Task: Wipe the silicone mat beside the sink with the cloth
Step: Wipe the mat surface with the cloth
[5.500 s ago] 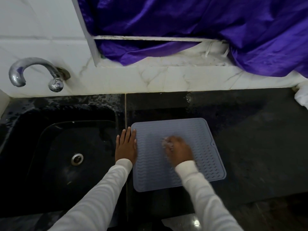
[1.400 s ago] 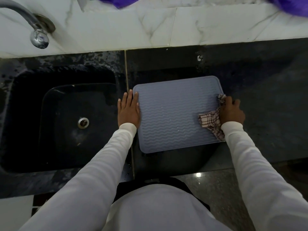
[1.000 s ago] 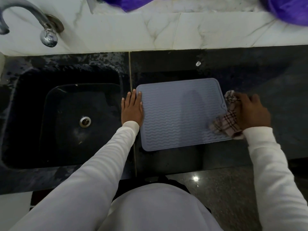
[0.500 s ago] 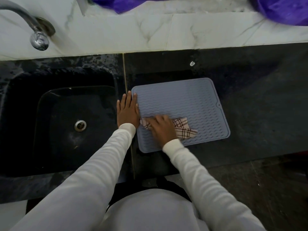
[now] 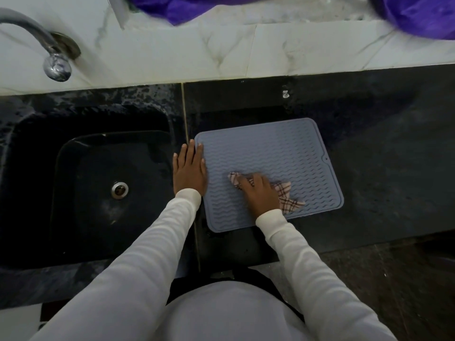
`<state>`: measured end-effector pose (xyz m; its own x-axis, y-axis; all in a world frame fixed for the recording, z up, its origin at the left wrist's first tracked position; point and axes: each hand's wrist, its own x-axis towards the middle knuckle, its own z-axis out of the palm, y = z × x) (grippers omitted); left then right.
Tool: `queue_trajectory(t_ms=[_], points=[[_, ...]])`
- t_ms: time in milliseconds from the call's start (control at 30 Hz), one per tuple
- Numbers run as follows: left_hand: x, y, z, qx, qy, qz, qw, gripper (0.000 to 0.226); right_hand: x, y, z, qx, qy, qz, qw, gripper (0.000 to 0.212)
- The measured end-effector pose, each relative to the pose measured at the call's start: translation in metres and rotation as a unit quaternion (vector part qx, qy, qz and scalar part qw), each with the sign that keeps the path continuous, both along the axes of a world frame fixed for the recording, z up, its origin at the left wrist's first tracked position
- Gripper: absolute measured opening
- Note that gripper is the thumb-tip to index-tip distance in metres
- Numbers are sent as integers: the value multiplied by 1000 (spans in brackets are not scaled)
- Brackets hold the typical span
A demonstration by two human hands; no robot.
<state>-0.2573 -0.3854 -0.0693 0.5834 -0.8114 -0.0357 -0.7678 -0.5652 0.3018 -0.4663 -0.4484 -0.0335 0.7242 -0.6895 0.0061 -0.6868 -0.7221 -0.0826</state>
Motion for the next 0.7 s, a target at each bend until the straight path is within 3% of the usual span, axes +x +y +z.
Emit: queue_trajectory(t_ms=[267, 433, 700], points=[[1, 0, -2, 3, -1, 2, 1000, 50, -80, -71, 15, 48, 45, -138, 988, 57], [0, -1, -2, -1, -3, 5, 1000, 50, -122, -121, 18, 16, 13, -260, 965, 23], [0, -1, -3, 4, -2, 7, 1000, 50, -131, -143, 15, 9, 29, -345, 938, 18]])
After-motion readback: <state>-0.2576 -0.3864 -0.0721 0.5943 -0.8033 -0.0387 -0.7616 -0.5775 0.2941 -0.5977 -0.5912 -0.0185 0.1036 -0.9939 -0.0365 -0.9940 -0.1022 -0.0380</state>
